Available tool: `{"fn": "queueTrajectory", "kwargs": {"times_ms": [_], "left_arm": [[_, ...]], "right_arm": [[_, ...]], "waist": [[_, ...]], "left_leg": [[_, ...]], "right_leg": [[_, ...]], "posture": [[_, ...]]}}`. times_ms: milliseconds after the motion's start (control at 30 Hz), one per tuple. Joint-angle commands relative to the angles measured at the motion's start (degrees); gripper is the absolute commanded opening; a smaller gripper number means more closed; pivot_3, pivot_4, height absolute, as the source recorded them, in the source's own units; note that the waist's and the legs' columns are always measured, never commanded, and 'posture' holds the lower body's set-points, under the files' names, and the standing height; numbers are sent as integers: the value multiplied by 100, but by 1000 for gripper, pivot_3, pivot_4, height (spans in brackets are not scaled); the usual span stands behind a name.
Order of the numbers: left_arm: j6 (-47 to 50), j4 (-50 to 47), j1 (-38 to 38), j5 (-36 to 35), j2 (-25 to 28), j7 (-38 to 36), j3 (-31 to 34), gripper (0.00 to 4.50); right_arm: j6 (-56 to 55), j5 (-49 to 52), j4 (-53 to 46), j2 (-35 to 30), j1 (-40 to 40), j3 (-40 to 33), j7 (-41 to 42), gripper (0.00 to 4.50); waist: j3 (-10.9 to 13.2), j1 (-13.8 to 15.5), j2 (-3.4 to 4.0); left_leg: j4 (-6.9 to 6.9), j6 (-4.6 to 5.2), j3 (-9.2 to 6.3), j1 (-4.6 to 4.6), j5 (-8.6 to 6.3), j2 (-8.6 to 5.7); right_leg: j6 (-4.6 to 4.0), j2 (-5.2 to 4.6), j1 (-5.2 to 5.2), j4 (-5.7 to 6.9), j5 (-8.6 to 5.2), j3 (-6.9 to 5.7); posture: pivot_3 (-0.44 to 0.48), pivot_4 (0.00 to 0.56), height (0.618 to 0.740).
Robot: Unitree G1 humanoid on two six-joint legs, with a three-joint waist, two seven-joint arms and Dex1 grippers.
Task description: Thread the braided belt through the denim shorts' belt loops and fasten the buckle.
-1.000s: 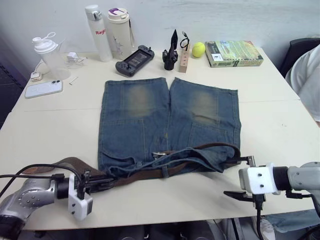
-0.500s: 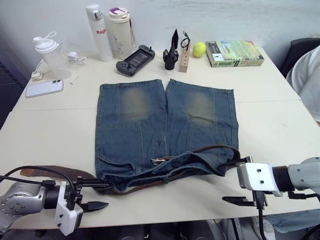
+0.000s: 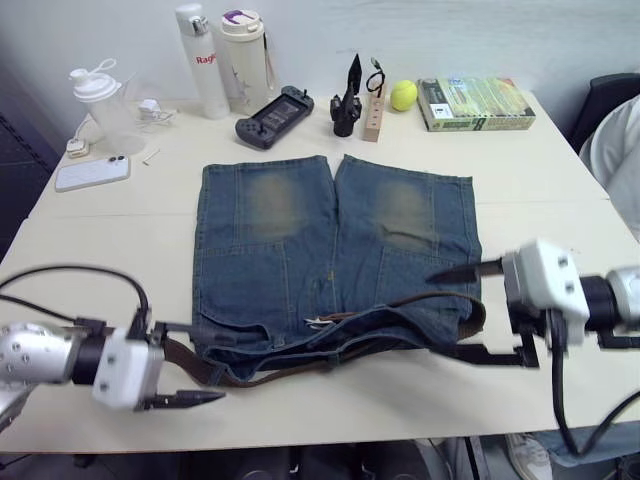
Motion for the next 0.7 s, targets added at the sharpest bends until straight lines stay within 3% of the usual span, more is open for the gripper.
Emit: {"fn": "queueTrajectory", "kwargs": {"times_ms": [33,133,333,500,667,700], "left_arm": [[1839,459,-1527,-807,-589,-21,-152,3412],[2738,1330,-2611,-350,-1354,-124,-433,3412],[3003,3118,-3816,1263,-2605,-3,-890,3412],[3089,3689,-4024,1985,-3047,-132,-976,3412],[3143,3996,-3950,2454,-3093,-655,-1040,3412],[3077,4033,-3898,2571,-3081,-778,-1089,3450]], "right_arm": [[730,-757,1293,931,-1363,836,-1684,4500],[970,-1439,2258,1433,-2081,1435,-2225,4500],[412,-2580,4210,1985,-2742,2522,-1934,4500],[392,-2892,4779,2022,-2732,2965,-1284,4500],[254,-3265,5072,2031,-2714,3166,-932,4500],[223,-3322,5153,2072,-2719,3166,-908,4240]], "waist": [[1,-48,-2],[5,-54,-7],[7,-76,-18],[13,-91,-29],[11,-95,-30],[8,-95,-34]], "left_leg": [[7,-2,1,4,1,-1],[-2,-8,12,1,16,-6],[20,-4,51,-84,19,5],[21,-4,64,-88,19,12],[55,-3,66,-83,20,22],[58,-3,65,-82,20,22]], "right_leg": [[0,14,0,10,0,1],[0,37,-10,45,0,6],[3,69,-120,87,-1,17],[3,70,-124,78,-1,26],[3,73,-112,89,-1,31],[3,73,-111,89,-1,31]], "posture": [[0,150,722],[0,150,722],[0,150,722],[0,150,722],[0,150,722],[0,150,722]]}}
